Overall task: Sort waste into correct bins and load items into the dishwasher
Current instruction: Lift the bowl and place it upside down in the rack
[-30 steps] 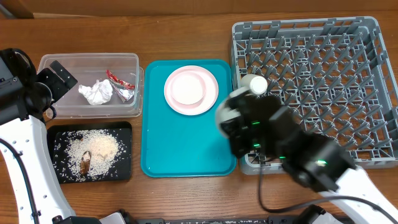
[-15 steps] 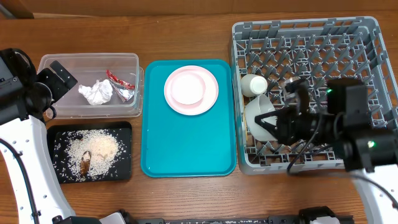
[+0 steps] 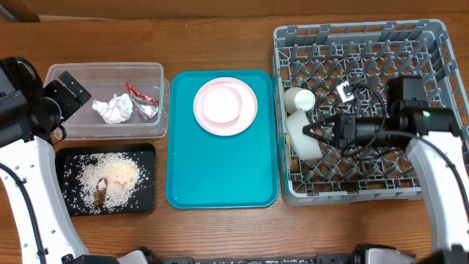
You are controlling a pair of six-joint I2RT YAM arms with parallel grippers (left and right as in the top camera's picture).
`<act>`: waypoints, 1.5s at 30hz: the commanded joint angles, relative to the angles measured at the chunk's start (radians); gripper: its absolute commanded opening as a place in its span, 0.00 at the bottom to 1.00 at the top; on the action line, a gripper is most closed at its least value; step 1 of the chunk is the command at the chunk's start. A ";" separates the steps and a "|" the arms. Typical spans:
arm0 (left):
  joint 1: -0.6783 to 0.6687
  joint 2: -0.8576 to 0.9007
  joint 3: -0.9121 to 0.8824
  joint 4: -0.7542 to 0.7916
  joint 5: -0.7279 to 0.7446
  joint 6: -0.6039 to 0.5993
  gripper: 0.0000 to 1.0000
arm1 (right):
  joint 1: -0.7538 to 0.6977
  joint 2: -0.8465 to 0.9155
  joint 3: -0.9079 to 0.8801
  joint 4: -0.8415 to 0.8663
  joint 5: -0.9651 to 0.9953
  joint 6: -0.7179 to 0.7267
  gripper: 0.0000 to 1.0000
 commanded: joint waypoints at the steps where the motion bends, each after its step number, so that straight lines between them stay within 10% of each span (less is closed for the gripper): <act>1: 0.003 0.008 0.008 0.002 0.000 -0.017 1.00 | -0.019 0.064 0.003 0.001 -0.043 -0.078 0.04; 24: -0.009 0.008 0.008 0.002 0.000 -0.017 1.00 | -0.219 0.183 -0.146 0.119 -0.002 -0.102 0.06; 45: -0.009 0.008 0.008 0.002 0.000 -0.017 1.00 | -0.404 0.183 -0.146 0.219 0.127 -0.013 0.50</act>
